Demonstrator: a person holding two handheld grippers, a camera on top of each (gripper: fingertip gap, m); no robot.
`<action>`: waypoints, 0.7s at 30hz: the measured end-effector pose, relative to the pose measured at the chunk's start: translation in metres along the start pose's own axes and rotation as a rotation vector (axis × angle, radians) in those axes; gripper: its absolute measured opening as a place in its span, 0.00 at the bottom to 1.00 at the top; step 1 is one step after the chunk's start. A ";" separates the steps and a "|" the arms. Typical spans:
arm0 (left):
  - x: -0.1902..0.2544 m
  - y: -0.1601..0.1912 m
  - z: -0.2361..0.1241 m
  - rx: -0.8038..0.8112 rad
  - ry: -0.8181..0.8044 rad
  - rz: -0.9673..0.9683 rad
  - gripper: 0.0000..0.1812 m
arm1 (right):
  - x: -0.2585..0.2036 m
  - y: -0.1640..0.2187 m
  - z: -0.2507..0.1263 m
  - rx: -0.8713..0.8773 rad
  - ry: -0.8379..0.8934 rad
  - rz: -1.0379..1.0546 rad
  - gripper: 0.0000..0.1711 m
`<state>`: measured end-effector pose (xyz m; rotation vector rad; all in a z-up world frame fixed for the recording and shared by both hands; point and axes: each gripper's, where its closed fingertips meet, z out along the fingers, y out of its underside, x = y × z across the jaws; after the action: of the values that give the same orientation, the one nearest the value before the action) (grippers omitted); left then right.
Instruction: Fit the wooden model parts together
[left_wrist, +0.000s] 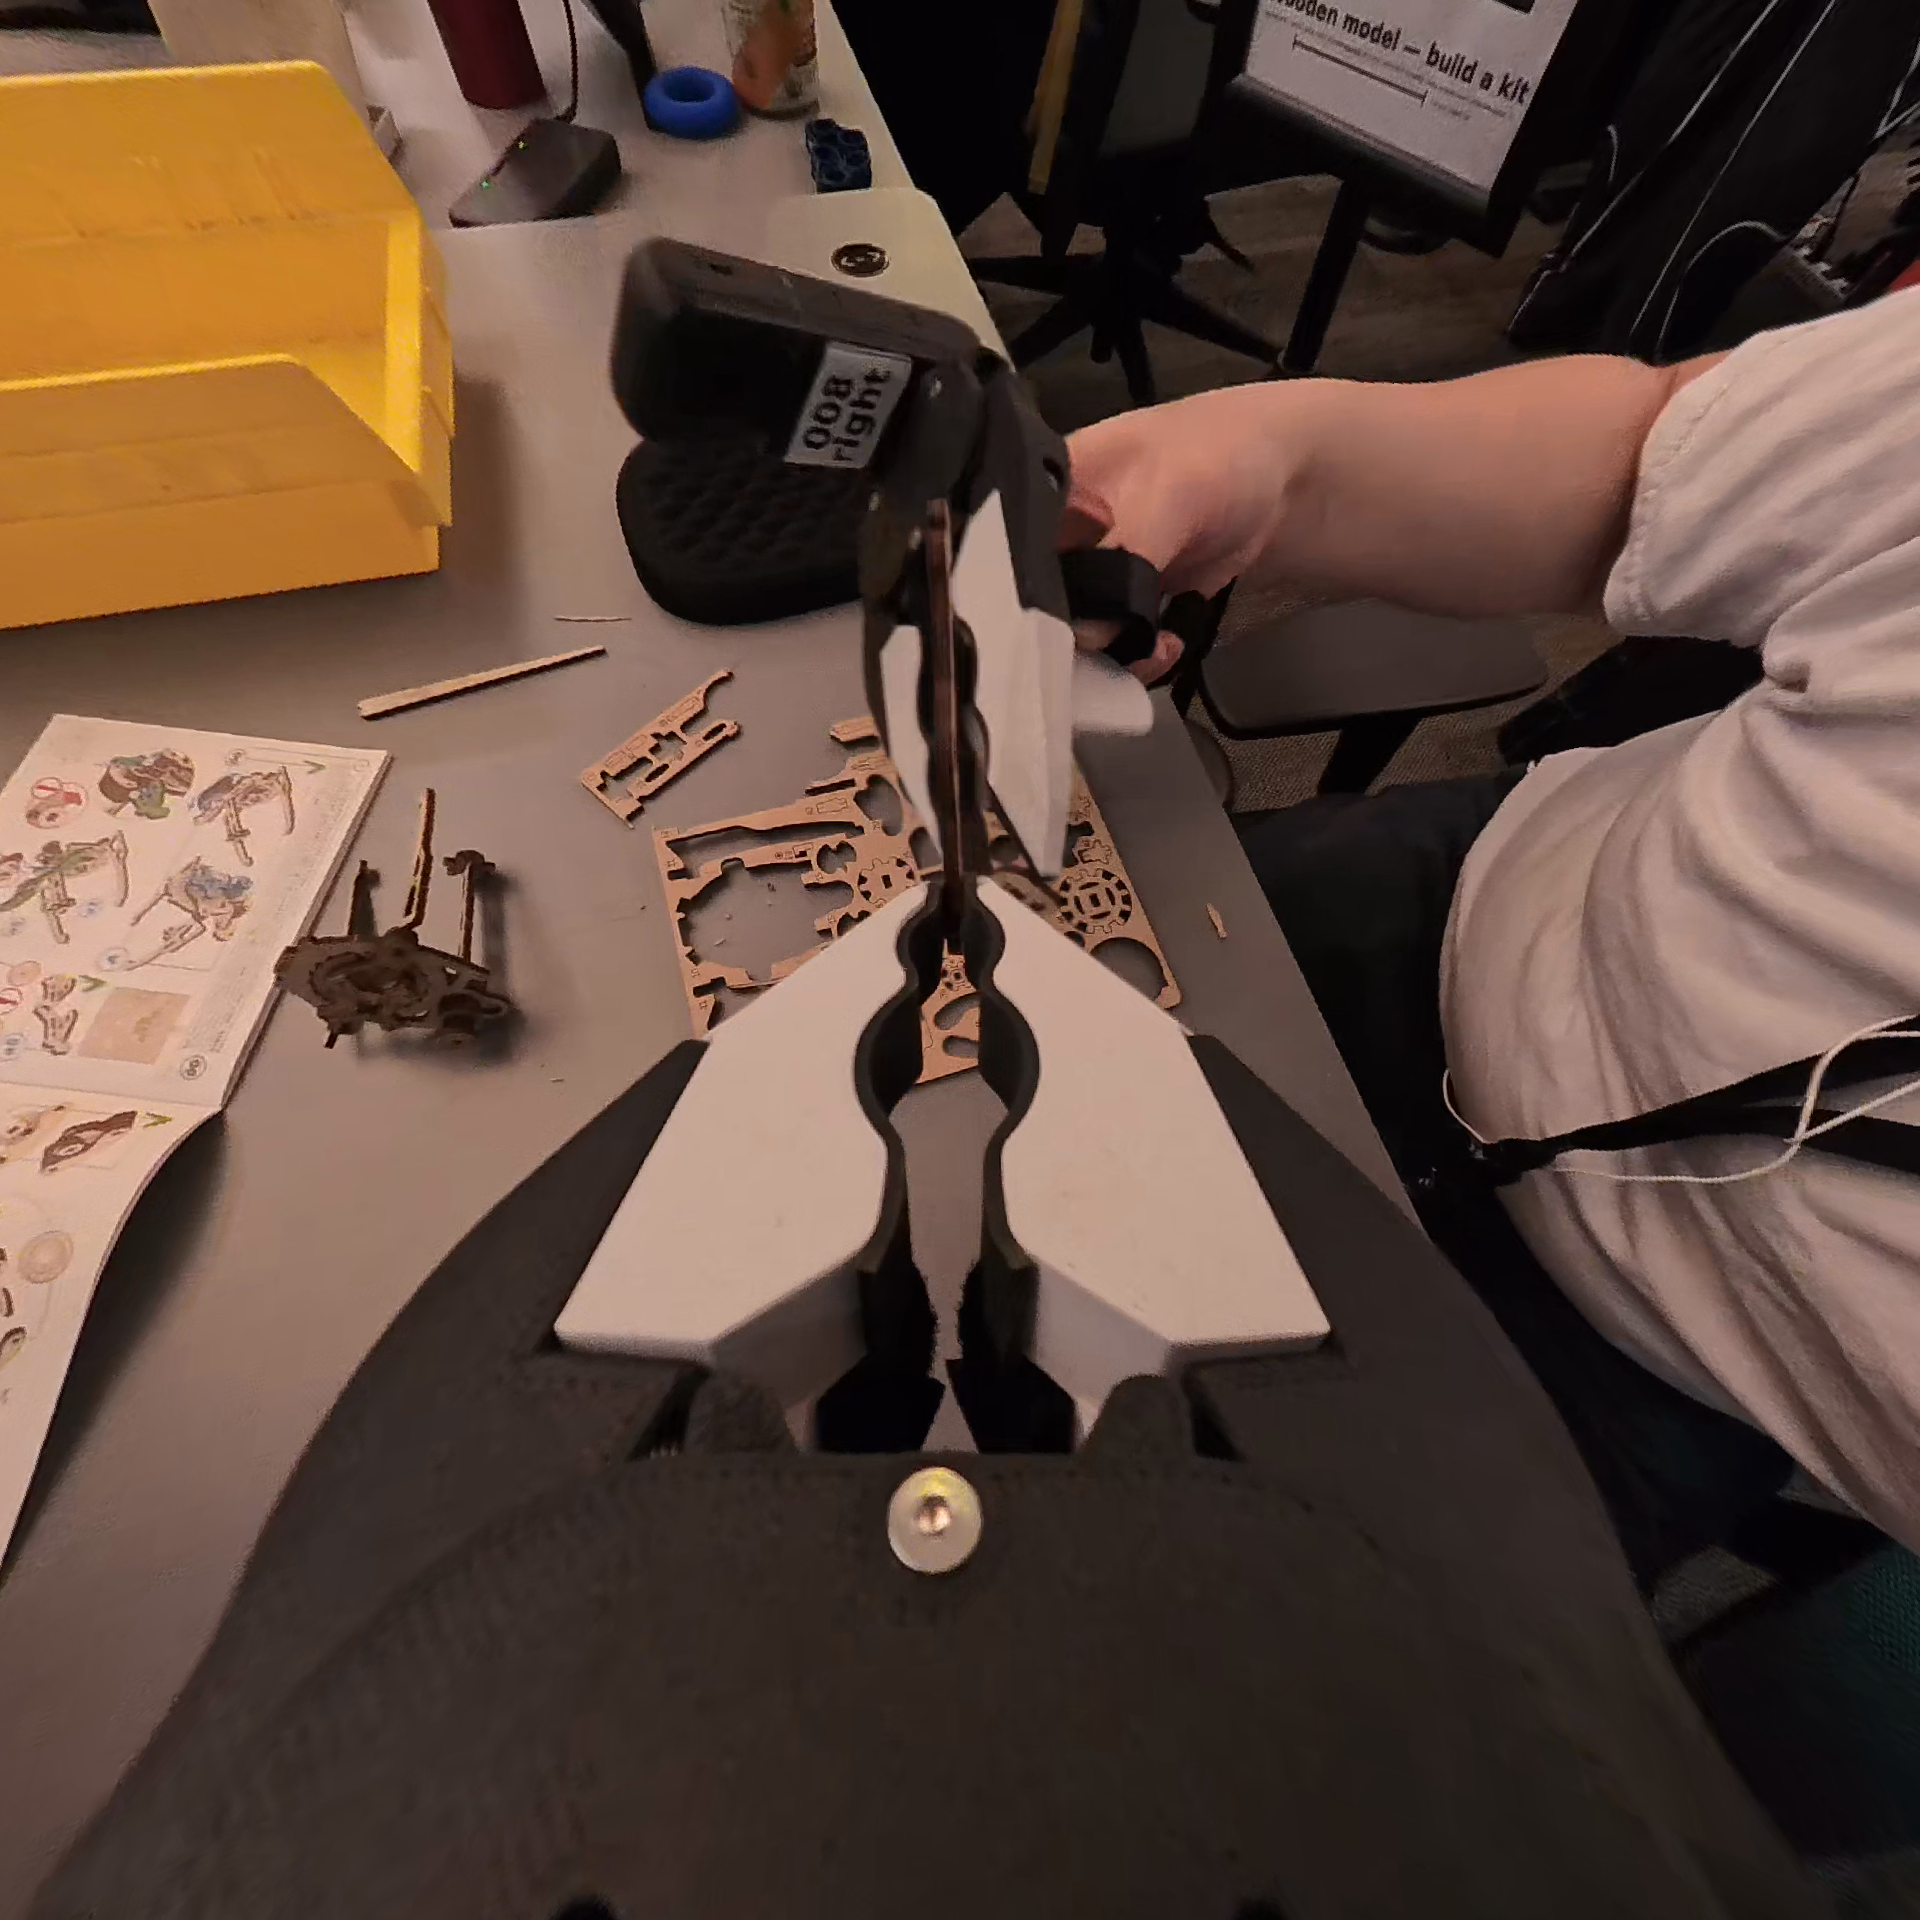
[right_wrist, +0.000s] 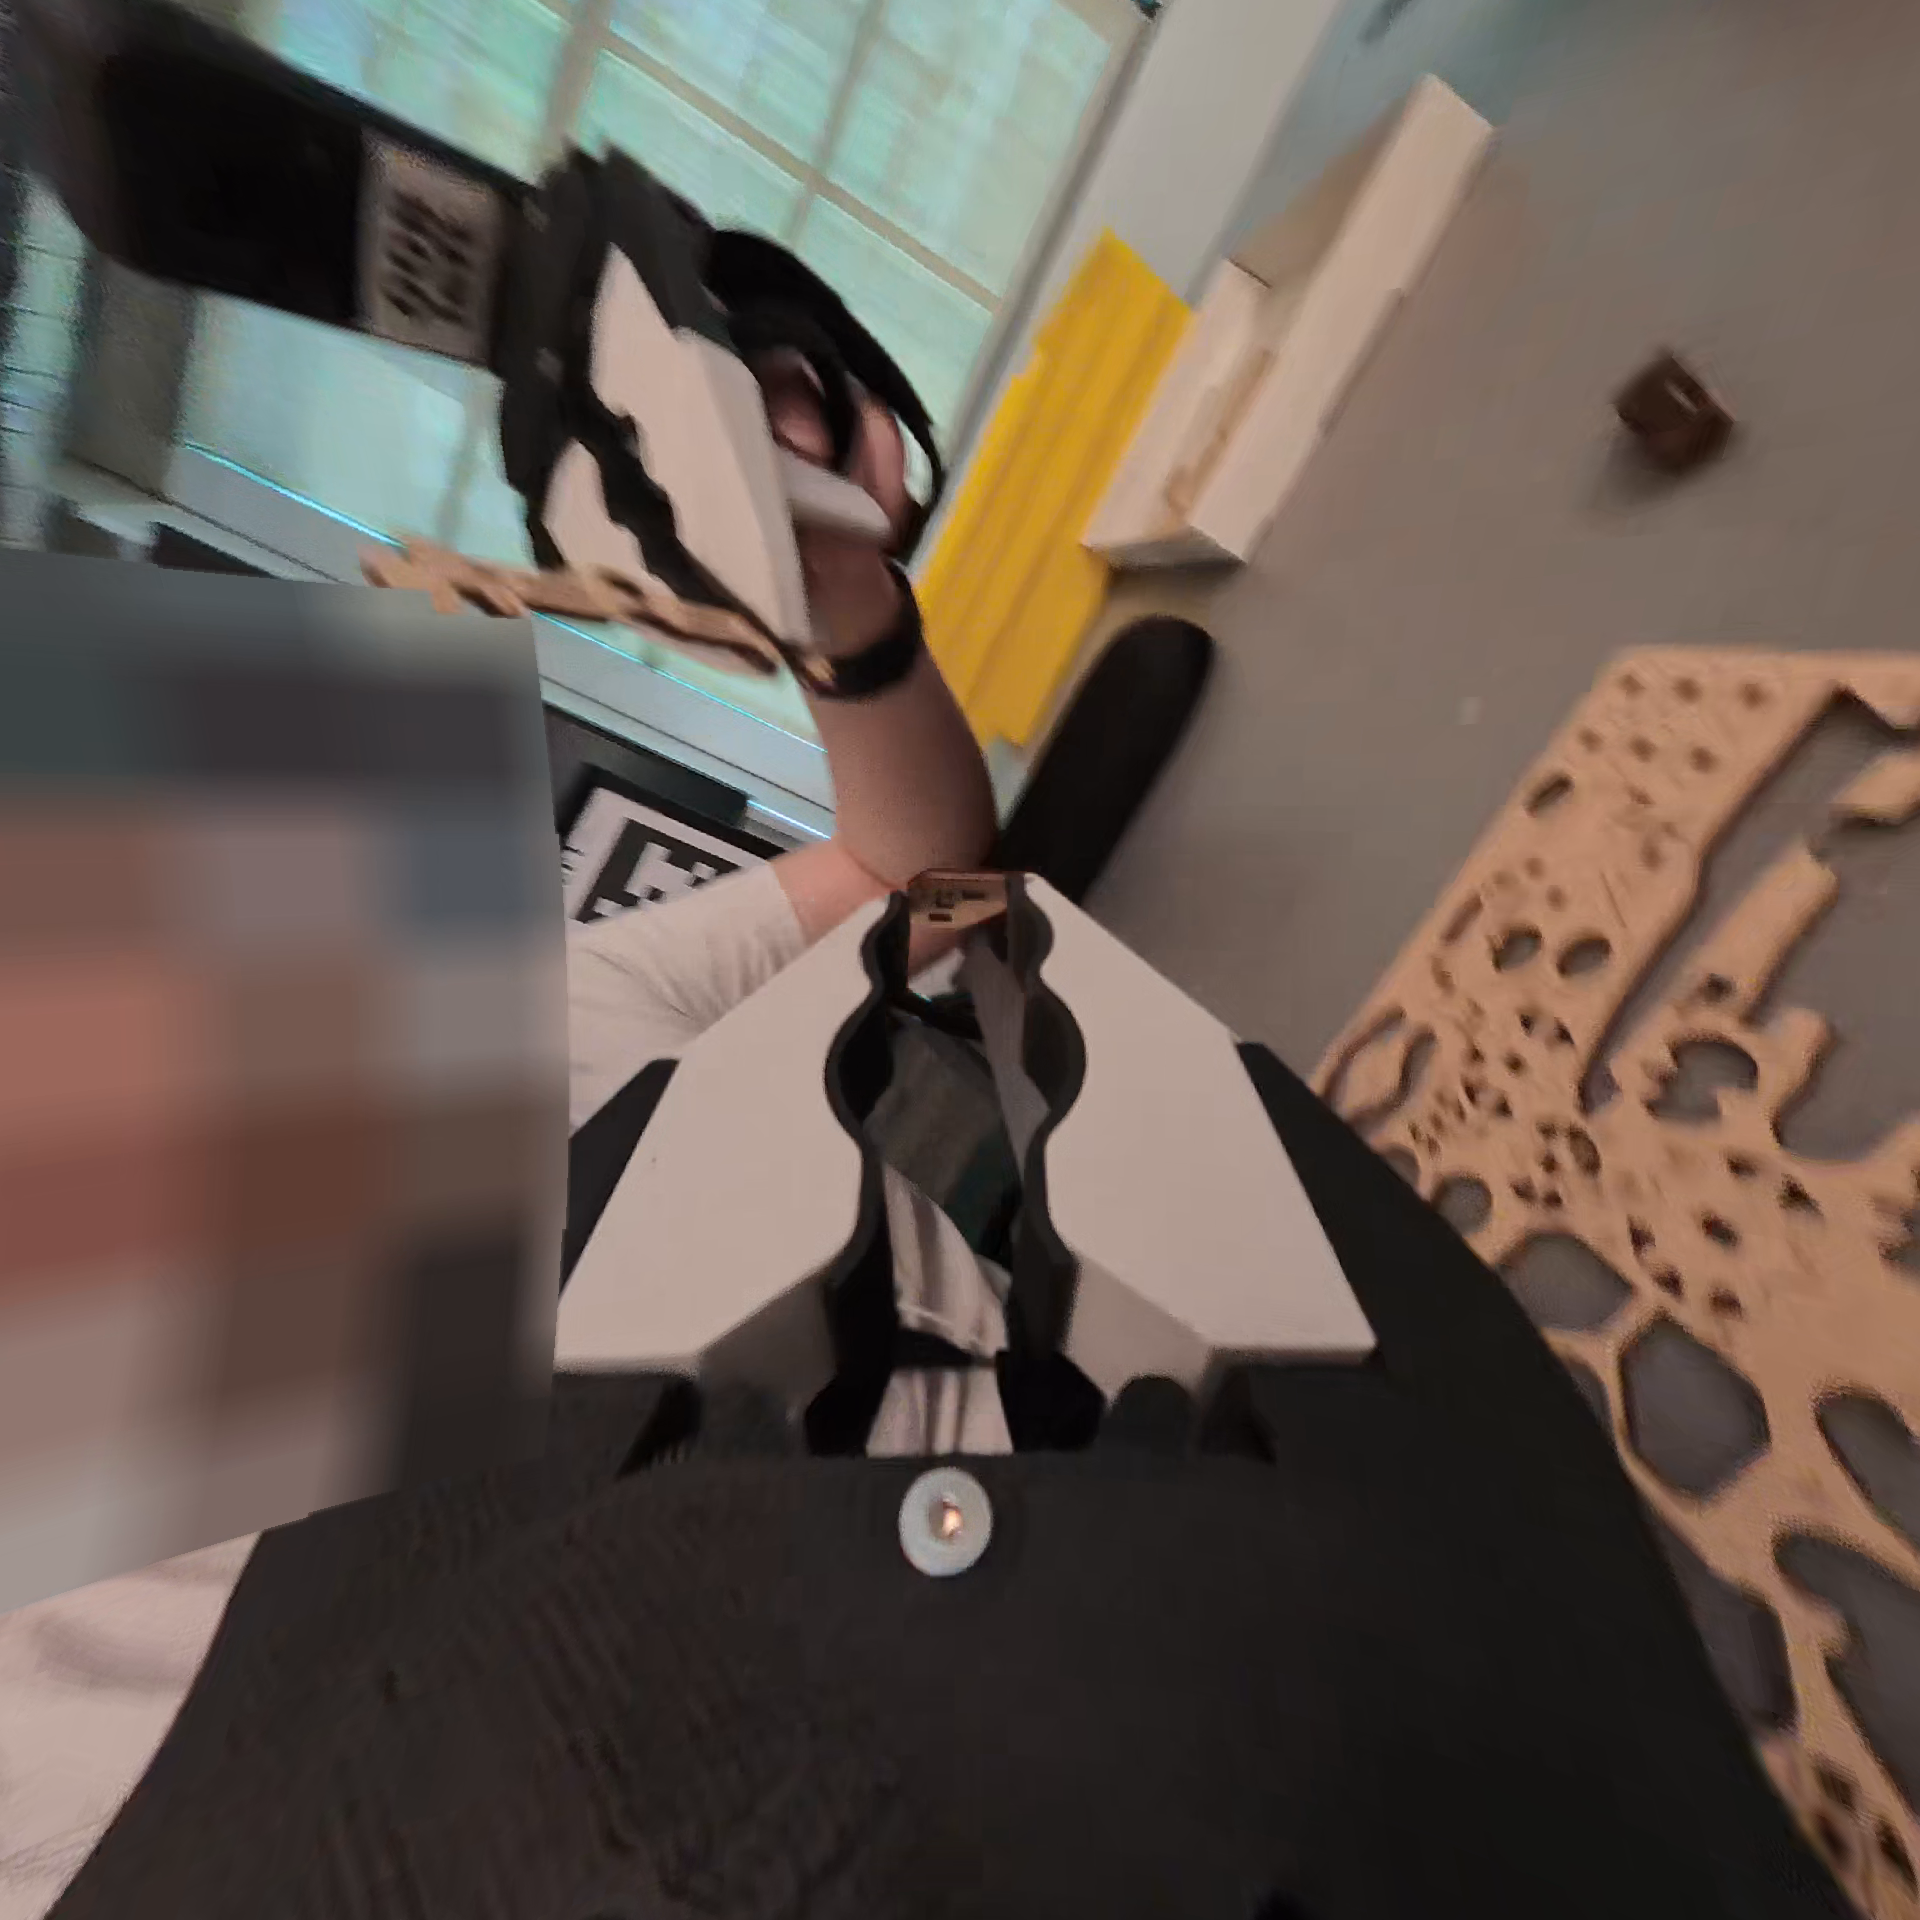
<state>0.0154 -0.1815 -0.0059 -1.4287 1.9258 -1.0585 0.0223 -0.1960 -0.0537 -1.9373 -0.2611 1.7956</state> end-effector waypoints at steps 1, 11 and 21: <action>0.002 -0.001 0.000 0.003 0.010 -0.001 0.00 | 0.005 0.010 -0.003 -0.011 0.039 0.005 0.10; 0.018 -0.006 0.002 0.009 0.068 0.003 0.00 | 0.019 0.069 0.001 0.061 0.185 -0.128 0.11; 0.024 -0.010 -0.001 0.025 0.095 0.006 0.00 | 0.041 0.109 -0.007 -0.059 0.365 -0.348 0.10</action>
<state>0.0126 -0.2056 0.0038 -1.3805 1.9746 -1.1631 0.0139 -0.2731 -0.1402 -2.0657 -0.4934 1.2046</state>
